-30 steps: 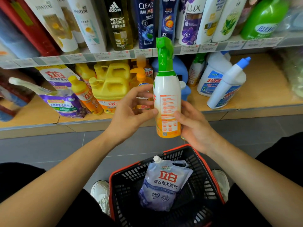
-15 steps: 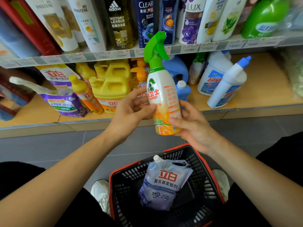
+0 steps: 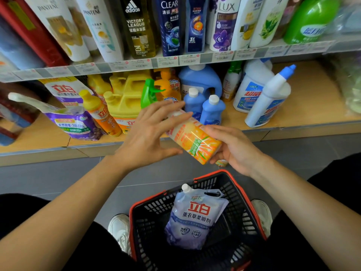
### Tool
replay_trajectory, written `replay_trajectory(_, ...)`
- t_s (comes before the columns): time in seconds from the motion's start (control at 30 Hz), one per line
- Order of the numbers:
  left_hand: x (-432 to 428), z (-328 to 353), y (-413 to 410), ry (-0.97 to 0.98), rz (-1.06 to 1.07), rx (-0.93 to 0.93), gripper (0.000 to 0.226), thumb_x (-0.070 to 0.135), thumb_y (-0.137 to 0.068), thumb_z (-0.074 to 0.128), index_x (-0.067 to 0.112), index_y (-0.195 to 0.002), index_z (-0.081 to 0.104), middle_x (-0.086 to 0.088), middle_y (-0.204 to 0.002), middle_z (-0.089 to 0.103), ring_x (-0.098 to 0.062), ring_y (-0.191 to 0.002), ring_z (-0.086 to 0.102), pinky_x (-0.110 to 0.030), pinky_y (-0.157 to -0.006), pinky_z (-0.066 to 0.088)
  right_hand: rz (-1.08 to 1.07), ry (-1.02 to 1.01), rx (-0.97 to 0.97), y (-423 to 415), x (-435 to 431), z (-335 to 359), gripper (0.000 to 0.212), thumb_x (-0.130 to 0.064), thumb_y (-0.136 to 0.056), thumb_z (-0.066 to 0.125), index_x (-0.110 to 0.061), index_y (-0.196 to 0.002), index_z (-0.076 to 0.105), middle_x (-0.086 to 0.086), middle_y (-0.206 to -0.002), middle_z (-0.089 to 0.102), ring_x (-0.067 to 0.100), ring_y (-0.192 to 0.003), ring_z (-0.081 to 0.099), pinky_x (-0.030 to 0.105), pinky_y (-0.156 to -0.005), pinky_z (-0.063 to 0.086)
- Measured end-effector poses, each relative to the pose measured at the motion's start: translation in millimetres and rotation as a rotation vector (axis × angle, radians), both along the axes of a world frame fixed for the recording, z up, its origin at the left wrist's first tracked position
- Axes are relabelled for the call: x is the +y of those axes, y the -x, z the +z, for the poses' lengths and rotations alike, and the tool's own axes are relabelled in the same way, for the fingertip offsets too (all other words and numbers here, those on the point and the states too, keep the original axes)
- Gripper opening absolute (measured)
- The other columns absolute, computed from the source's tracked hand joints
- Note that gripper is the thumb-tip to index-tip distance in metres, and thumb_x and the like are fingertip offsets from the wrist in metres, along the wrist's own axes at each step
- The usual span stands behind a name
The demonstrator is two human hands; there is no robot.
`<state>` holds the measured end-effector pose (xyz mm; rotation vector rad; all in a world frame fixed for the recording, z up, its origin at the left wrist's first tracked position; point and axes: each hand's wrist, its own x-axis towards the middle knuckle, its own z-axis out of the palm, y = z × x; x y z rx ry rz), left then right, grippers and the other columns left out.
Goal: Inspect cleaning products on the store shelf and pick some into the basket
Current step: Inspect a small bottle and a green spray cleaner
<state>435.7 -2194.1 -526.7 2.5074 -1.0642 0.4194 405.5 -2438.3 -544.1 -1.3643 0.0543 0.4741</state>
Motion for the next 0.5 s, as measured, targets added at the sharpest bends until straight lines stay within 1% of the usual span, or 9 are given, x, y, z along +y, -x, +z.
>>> replay_trajectory(0.07,3.2,-5.9,0.5,-0.011,-0.041,0.044,0.076,0.052,-0.078,0.084,0.019,-0.141,0.059,-0.001,-0.147,0.055,-0.025,-0.136,0.05,-0.051,-0.101,0.046,0.017,0.03,0.003,1.6,2.8,0.5,0.051,-0.053,-0.082,0.067,-0.011,-0.11,0.073,0.015,-0.085,0.071,0.023,-0.068,0.068,0.028,-0.047,0.051)
replay_trajectory(0.13,6.9,-9.2,1.2,0.054,-0.032,0.081,0.074,0.053,-0.078,0.083,0.017,-0.138,0.061,-0.001,-0.141,0.06,-0.022,-0.13,0.056,-0.049,-0.095,0.051,0.0,0.001,0.024,1.4,2.3,3.3,0.068,-0.061,-0.078,0.064,-0.005,-0.117,0.068,0.015,-0.087,0.072,0.022,-0.069,0.07,0.028,-0.047,0.052)
replay_trajectory(0.17,8.1,-10.4,1.5,0.11,-0.014,0.118,0.074,0.053,-0.078,0.083,0.015,-0.138,0.061,-0.002,-0.138,0.061,-0.022,-0.128,0.058,-0.049,-0.094,0.053,-0.005,-0.035,0.03,0.7,0.4,6.0,0.073,-0.064,-0.075,0.064,-0.006,-0.12,0.066,0.015,-0.092,0.073,0.024,-0.074,0.072,0.029,-0.051,0.054)
replay_trajectory(0.23,8.5,-11.2,2.7,0.227,0.04,0.211,0.076,0.053,-0.077,0.081,0.011,-0.137,0.06,-0.004,-0.132,0.064,-0.021,-0.123,0.06,-0.048,-0.093,0.054,0.026,-0.075,-0.005,-1.1,-3.8,12.1,0.069,-0.063,-0.077,0.067,-0.011,-0.122,0.064,0.016,-0.105,0.074,0.031,-0.089,0.073,0.032,-0.063,0.058)
replay_trajectory(0.27,7.7,-11.4,3.3,0.276,0.075,0.266,0.078,0.054,-0.075,0.081,0.011,-0.137,0.06,-0.005,-0.13,0.064,-0.02,-0.121,0.061,-0.047,-0.093,0.054,0.048,-0.068,-0.045,-1.5,-4.9,14.2,0.063,-0.057,-0.079,0.07,-0.012,-0.123,0.063,0.016,-0.111,0.072,0.032,-0.096,0.072,0.033,-0.07,0.059)
replay_trajectory(0.33,2.1,-12.2,3.7,0.368,0.146,0.382,0.079,0.052,-0.072,0.083,0.013,-0.136,0.06,-0.004,-0.126,0.065,-0.018,-0.117,0.062,-0.046,-0.093,0.055,0.073,-0.046,-0.128,-1.5,-6.3,14.1,0.048,-0.036,-0.083,0.072,-0.016,-0.126,0.062,0.01,-0.119,0.07,0.028,-0.107,0.069,0.038,-0.082,0.059)
replay_trajectory(0.4,-4.3,-14.3,5.6,0.465,0.182,0.519,0.074,0.043,-0.071,0.086,0.015,-0.135,0.061,-0.003,-0.124,0.068,-0.016,-0.114,0.065,-0.041,-0.092,0.058,0.079,-0.028,-0.19,-1.6,-4.0,12.9,0.046,-0.02,-0.082,0.072,-0.016,-0.127,0.061,0.008,-0.123,0.068,0.024,-0.113,0.066,0.041,-0.089,0.058)
replay_trajectory(0.47,-11.5,-18.1,9.4,0.562,0.168,0.661,0.066,0.035,-0.074,0.087,0.016,-0.132,0.062,-0.001,-0.12,0.071,-0.014,-0.109,0.069,-0.038,-0.089,0.06,0.04,-0.016,-0.222,-1.3,-2.2,12.0,0.05,-0.014,-0.081,0.078,-0.013,-0.127,0.061,0.009,-0.124,0.068,0.025,-0.113,0.067,0.042,-0.09,0.058)
replay_trajectory(0.5,-14.3,-19.5,10.8,0.596,0.162,0.706,0.062,0.033,-0.075,0.085,0.017,-0.131,0.063,0.001,-0.117,0.073,-0.013,-0.107,0.07,-0.037,-0.088,0.06,0.005,-0.008,-0.227,-1.1,-1.4,11.1,0.051,-0.016,-0.08,0.078,-0.011,-0.127,0.06,0.011,-0.124,0.068,0.027,-0.113,0.067,0.044,-0.092,0.058)
